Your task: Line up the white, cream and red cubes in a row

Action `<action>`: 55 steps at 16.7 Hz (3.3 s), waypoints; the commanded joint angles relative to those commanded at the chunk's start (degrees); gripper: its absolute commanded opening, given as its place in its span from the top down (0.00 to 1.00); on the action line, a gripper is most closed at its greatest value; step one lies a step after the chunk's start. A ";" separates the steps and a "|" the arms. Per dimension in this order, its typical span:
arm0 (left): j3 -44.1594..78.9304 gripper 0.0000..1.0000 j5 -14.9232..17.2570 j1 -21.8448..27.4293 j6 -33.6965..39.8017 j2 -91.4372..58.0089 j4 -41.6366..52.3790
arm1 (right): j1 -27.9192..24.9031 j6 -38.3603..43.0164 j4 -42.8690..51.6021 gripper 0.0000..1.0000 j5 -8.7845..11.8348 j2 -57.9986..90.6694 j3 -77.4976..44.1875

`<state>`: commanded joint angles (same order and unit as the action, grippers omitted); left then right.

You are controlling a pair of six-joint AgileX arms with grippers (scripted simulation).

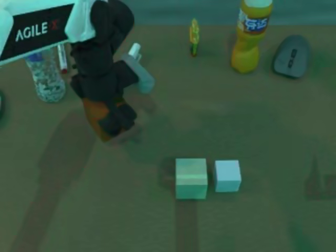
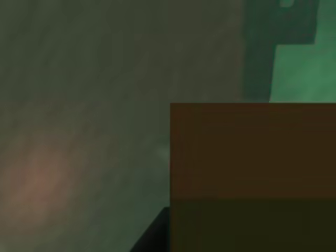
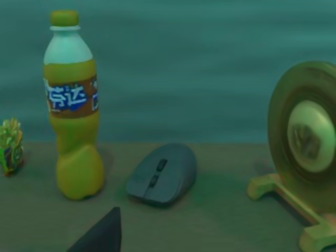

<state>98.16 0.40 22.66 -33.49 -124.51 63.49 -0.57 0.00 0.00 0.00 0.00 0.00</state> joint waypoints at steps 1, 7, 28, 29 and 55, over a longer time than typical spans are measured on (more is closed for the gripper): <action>0.34 1.00 0.00 -0.05 0.01 0.30 0.45 | 0.00 0.00 0.00 0.00 0.00 0.00 0.00; -1.26 1.00 -0.03 1.30 -2.21 1.37 0.13 | 0.00 0.00 0.00 0.00 0.00 0.00 0.00; -21.90 1.00 0.06 10.46 -23.51 12.11 -9.66 | 0.00 0.00 0.00 0.00 0.00 0.00 0.00; -23.14 1.00 0.07 10.53 -23.47 11.30 -11.74 | 0.00 0.00 0.00 0.00 0.00 0.00 0.00; -25.88 0.00 0.08 10.76 -23.48 9.40 -16.49 | 0.00 0.00 0.00 0.00 0.00 0.00 0.00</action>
<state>72.28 0.48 33.42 -56.97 -115.11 47.01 -0.57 0.00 0.00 0.00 0.00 0.00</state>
